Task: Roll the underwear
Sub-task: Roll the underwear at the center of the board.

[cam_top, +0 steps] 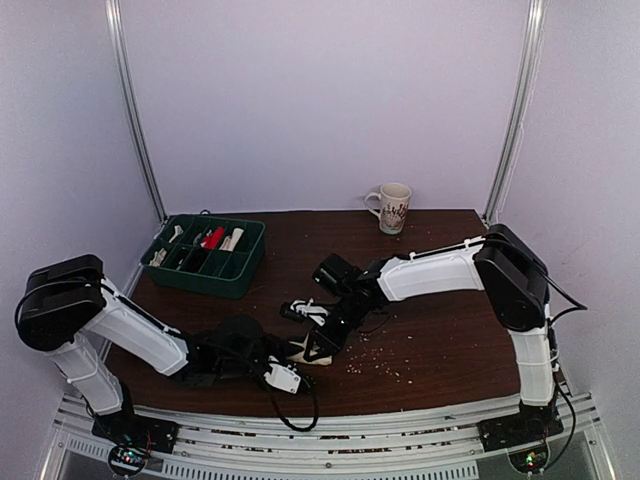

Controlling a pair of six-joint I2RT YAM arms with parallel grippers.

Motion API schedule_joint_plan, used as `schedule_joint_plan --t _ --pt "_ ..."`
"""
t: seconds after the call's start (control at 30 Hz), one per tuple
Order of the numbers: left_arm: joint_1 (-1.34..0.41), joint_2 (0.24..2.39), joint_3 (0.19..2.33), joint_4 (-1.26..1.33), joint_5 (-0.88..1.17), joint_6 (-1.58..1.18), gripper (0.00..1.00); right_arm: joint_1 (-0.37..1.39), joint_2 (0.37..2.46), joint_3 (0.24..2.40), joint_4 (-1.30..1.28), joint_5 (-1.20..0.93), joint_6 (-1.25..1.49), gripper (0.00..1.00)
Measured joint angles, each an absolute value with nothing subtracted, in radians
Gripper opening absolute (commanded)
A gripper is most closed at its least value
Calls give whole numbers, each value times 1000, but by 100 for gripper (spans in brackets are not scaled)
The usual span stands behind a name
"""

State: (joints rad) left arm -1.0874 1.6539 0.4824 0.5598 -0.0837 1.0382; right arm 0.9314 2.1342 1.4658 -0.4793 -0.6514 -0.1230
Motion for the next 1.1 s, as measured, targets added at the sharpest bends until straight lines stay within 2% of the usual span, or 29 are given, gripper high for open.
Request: schedule_joint_plan --t 0.1,0.23,0.33,0.47,0.53,0.6,0.7,0.93,1.1 --pt "-1087 1663 480 583 -120 1038 52 930 2128 1452 -469 -647 -123 1" --pt "-1078 1663 465 606 -147 1039 41 929 2120 1435 -453 -647 -123 0" --pt "-1075 1669 465 606 -157 1038 31 928 2119 1433 -448 -646 -123 0" --pt "-1075 1694 474 609 -165 1034 0 927 2119 1433 -447 -646 -122 0" --pt "-1074 1699 482 605 -167 1038 0 926 2118 1433 -445 -644 -119 5" --pt "-1074 1702 490 596 -166 1030 0 925 2113 1430 -440 -635 -115 22" --pt "-1072 1703 532 523 -152 1011 0 925 2080 1391 -421 -594 -104 35" --pt "-1048 1734 718 224 -32 920 0 924 1854 1132 -364 -421 -38 51" --pt "-975 1762 831 43 70 849 0 922 1619 963 -330 -254 29 56"
